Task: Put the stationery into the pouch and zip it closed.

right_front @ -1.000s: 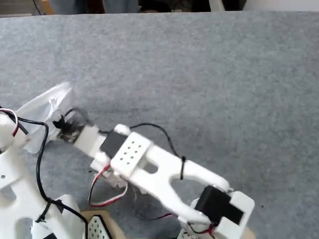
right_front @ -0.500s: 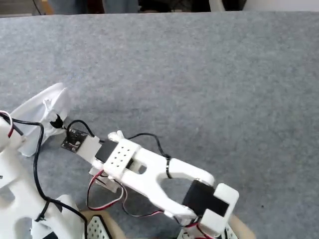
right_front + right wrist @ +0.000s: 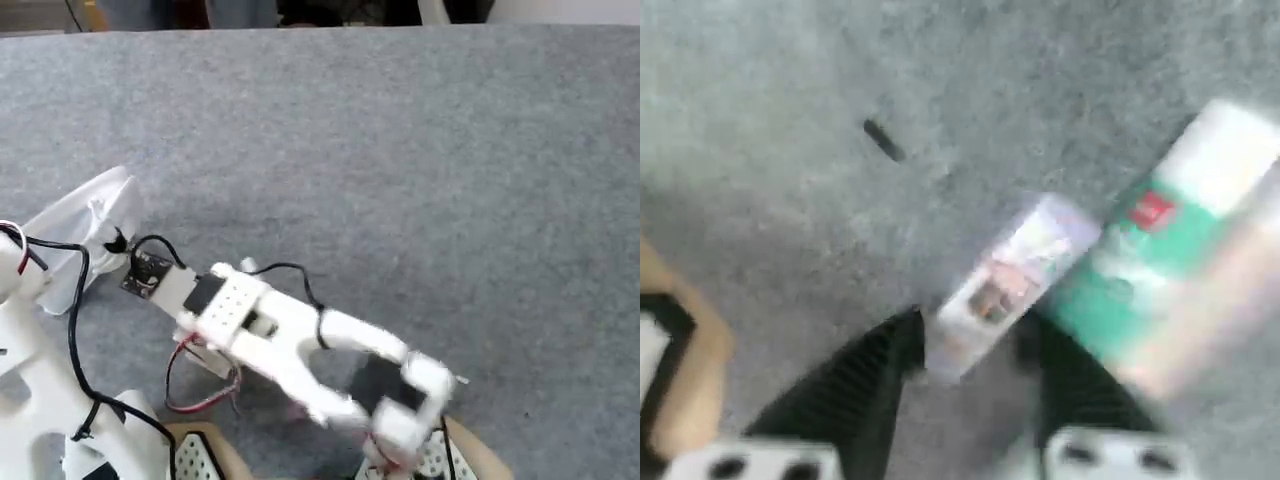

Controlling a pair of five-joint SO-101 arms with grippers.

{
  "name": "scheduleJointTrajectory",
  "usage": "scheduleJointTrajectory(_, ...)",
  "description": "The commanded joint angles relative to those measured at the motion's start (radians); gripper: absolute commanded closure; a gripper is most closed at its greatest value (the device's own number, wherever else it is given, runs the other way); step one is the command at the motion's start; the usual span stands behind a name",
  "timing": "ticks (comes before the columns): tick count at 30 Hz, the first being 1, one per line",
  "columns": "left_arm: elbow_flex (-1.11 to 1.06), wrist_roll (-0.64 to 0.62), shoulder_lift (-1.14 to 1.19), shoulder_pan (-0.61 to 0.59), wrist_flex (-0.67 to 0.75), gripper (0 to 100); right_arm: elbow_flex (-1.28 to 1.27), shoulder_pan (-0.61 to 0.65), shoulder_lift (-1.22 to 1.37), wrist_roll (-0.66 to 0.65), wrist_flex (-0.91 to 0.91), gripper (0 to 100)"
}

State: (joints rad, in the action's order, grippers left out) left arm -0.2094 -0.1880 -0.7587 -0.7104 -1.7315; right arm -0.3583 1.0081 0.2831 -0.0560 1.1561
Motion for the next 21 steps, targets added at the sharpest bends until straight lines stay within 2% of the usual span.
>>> scheduleJointTrajectory(1,0.035,-0.009,-0.023,-0.004,0.011,97,0.012,-0.005,0.033,-0.008,0.011,79.3)
scheduleJointTrajectory(9,0.035,-0.009,-0.023,-0.007,0.011,97,0.062,-0.008,0.038,-0.005,0.015,79.7)
scheduleJointTrajectory(13,0.035,-0.009,-0.023,-0.005,0.011,97,0.059,-0.015,0.038,-0.014,0.034,89.9)
scheduleJointTrajectory(16,0.033,-0.009,-0.023,-0.005,0.011,97,0.061,-0.072,0.033,-0.021,0.035,99.0)
scheduleJointTrajectory(21,0.033,-0.005,-0.023,-0.001,0.011,97,0.064,-0.193,0.028,-0.084,0.038,98.6)
